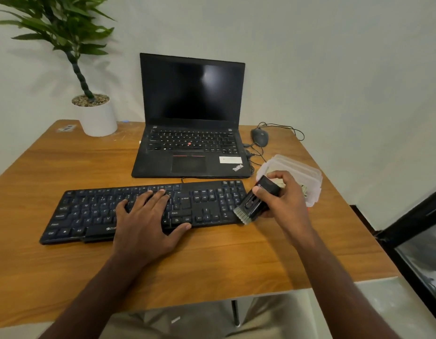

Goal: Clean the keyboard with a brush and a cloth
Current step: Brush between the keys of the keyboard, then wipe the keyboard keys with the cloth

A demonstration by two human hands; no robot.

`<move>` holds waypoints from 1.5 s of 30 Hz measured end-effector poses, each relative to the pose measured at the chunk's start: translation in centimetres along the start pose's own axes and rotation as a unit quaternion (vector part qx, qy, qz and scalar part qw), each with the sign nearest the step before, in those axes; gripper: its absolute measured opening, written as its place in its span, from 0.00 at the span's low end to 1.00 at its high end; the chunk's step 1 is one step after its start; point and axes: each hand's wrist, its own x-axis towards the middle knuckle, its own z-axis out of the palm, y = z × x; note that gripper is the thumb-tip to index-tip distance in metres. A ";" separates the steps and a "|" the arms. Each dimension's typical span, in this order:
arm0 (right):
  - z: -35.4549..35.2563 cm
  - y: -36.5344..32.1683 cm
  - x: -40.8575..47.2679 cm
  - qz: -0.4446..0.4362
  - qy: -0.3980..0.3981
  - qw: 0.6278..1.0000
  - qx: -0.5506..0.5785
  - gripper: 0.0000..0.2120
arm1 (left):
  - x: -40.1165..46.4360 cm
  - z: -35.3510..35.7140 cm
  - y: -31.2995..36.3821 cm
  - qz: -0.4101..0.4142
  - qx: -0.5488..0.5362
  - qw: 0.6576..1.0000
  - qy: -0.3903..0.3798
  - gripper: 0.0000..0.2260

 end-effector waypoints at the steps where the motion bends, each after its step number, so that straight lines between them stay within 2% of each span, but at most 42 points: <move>1: -0.8 0.4 -0.5 0.002 0.012 1.000 0.016 0.16 | 0.0 0.0 0.1 0.002 0.002 1.000 0.001 0.44; 5: -4.0 2.3 -2.9 0.017 0.080 0.996 0.039 0.16 | -0.4 -0.2 2.1 0.049 -0.012 0.997 0.051 0.38; 9: -6.4 3.7 -4.1 0.053 0.160 0.985 -0.026 0.12 | 0.6 -0.7 6.3 0.143 -0.075 0.985 0.065 0.30; 14: -7.9 5.0 -3.7 0.109 0.146 0.977 -0.110 0.10 | 4.2 -0.5 9.7 0.227 -0.095 0.969 0.026 0.24; 22: -8.5 4.6 -3.2 0.074 0.115 0.953 -0.271 0.06 | 8.4 -0.2 11.9 0.264 -0.123 0.956 0.029 0.21; 28: -9.4 1.2 -1.2 -0.025 0.164 0.945 -0.283 0.05 | 11.6 -0.4 12.4 0.264 -0.120 0.956 0.049 0.17; 30: -9.5 0.3 1.1 -0.056 0.135 0.942 -0.303 0.06 | 12.6 -0.5 12.9 0.267 -0.111 0.956 0.045 0.16; 32: -9.2 0.0 3.9 -0.051 0.087 0.934 -0.343 0.08 | 13.3 -0.9 13.6 0.266 -0.115 0.956 0.047 0.16; 37: -7.1 0.4 8.3 -0.016 0.009 0.863 -0.505 0.11 | 14.1 -1.4 15.1 0.270 -0.123 0.953 0.061 0.11; 40: -5.8 0.4 9.0 -0.025 -0.025 0.810 -0.585 0.16 | 14.2 -1.4 15.4 0.277 -0.118 0.952 0.059 0.11; 45: -5.1 0.7 10.3 0.004 -0.072 0.789 -0.610 0.16 | 14.4 -1.2 15.6 0.279 -0.122 0.951 0.053 0.11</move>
